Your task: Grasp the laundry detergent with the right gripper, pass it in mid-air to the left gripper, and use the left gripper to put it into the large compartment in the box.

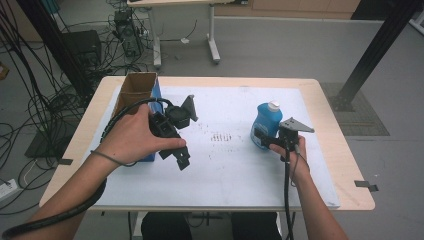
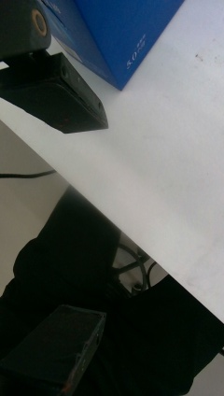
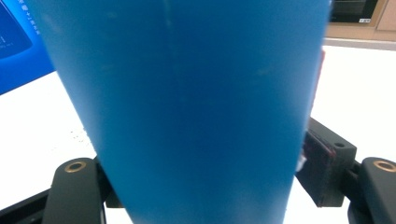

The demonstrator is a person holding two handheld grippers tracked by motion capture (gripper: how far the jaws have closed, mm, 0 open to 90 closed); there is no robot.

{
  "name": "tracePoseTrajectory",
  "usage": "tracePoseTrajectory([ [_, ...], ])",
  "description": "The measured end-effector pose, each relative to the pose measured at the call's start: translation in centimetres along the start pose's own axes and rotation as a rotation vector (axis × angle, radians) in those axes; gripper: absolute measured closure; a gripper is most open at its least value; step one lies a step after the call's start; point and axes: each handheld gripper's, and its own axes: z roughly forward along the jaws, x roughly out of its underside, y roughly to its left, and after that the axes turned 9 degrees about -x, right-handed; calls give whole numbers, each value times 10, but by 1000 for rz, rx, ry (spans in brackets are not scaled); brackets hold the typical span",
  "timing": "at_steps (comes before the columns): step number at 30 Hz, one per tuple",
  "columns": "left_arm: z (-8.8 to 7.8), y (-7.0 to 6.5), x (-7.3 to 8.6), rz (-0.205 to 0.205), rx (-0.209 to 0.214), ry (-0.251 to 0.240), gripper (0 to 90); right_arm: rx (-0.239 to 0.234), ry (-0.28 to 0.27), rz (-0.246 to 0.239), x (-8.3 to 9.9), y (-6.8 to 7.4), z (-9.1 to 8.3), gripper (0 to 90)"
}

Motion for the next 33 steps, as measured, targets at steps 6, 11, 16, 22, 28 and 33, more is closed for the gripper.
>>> tracePoseTrajectory([
  [6,0,0,0,2,-1,-3,81,-1,0,-17,0,0,0,336],
  [11,0,0,-1,4,-2,-2,81,-7,-4,-21,2,2,1,397],
  [16,0,0,-1,3,0,-3,81,-4,3,-39,0,3,1,407],
  [22,1,0,-1,3,2,-3,81,5,1,-50,1,5,1,412],
  [28,2,-1,-1,3,2,-1,81,7,-1,-57,2,6,1,414],
  [33,2,-1,-2,4,2,0,81,9,-3,-60,3,6,1,415],
])
